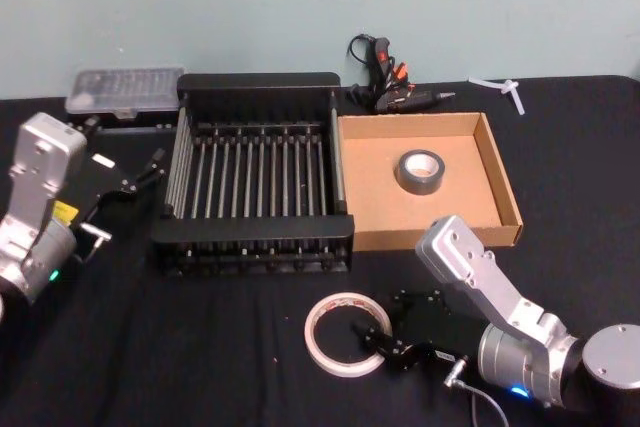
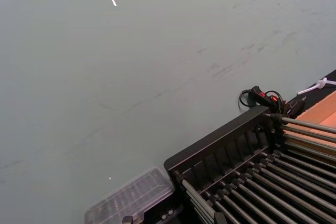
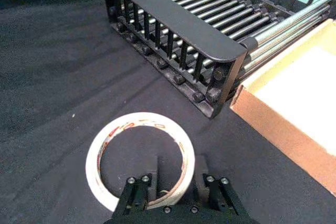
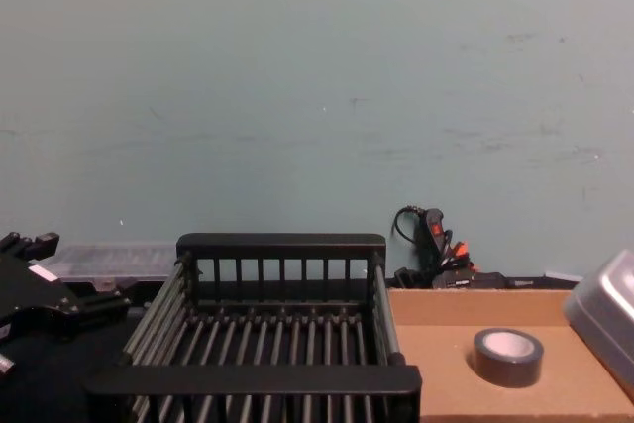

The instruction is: Pick up the white tape and place it into the black box , Pick up the silver tape and place it into the brown box.

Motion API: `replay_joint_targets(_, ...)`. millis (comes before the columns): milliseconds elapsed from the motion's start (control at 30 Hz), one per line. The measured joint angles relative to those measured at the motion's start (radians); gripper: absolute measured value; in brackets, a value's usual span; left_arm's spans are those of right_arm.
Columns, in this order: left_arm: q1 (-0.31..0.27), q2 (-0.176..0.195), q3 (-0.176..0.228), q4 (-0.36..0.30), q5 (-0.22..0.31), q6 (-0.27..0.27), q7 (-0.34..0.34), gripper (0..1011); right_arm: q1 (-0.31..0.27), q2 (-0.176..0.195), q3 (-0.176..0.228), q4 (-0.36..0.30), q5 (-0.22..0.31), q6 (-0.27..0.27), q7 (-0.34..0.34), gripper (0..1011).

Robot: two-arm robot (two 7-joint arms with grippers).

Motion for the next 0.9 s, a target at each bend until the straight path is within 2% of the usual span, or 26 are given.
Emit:
replay_joint_targets(33,0.000,0.000,0.000,0.000,0.000,0.000,0.000,1001,0.000,0.000,0.000,0.000,0.000,0.000,0.000,424)
replay_joint_targets(133,0.000,0.000,0.000,0.000,0.000,0.000,0.000,1001,0.000,0.000,0.000,0.000,0.000,0.000,0.000,365)
replay_joint_targets(167,0.000,0.000,0.000,0.000,0.000,0.000,0.000,1001,0.000,0.000,0.000,0.000,0.000,0.000,0.000,305)
replay_joint_targets(267,0.000,0.000,0.000,0.000,0.000,0.000,0.000,1001,0.000,0.000,0.000,0.000,0.000,-0.001,0.000,244)
replay_joint_targets(400,0.000,0.000,0.000,0.000,0.000,0.000,0.000,1001,0.000,0.000,0.000,0.000,0.000,-0.001,0.000,107)
replay_joint_targets(900,0.000,0.000,0.000,0.000,0.000,0.000,0.000,1001,0.001,0.001,0.004,0.000,0.011,-0.002,0.010,96)
